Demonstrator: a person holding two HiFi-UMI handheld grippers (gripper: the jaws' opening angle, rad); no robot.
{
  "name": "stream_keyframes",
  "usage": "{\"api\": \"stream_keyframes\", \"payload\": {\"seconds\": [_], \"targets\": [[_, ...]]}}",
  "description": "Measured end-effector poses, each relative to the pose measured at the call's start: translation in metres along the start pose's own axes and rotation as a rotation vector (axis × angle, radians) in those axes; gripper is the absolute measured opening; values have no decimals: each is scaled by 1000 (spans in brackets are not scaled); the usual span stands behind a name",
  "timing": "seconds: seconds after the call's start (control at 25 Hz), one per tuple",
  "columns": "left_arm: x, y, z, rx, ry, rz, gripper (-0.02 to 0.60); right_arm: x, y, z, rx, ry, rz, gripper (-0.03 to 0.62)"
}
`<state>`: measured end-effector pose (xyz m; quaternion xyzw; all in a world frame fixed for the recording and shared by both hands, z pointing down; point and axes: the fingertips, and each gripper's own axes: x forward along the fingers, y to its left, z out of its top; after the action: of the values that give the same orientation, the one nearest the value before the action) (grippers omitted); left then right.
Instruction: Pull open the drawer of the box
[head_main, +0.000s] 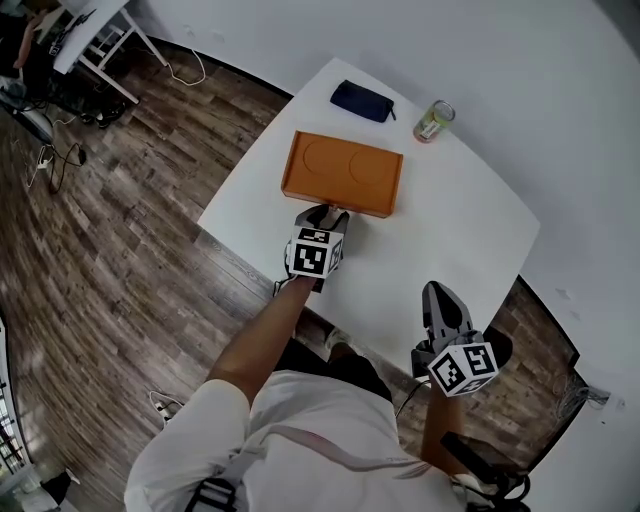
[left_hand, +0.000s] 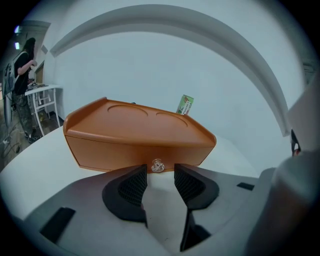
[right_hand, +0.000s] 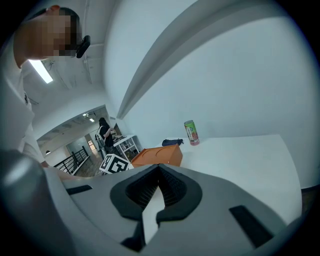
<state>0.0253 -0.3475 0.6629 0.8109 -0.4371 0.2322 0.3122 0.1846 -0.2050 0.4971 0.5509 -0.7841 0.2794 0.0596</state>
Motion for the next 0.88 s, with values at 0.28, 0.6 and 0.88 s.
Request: {"api": "stream_keyframes", "payload": {"seconds": [0.28,0.6,0.88], "targets": [[0,7,1,-28,-7,40,128,0,-2,-2,11,-2,1,3],[3,5,0,-33,-1,47,80,3,0,-6,15,7,6,3],[3,3,-3,-15,12,52,72,0,-3,-10,17,12,0,3]]}}
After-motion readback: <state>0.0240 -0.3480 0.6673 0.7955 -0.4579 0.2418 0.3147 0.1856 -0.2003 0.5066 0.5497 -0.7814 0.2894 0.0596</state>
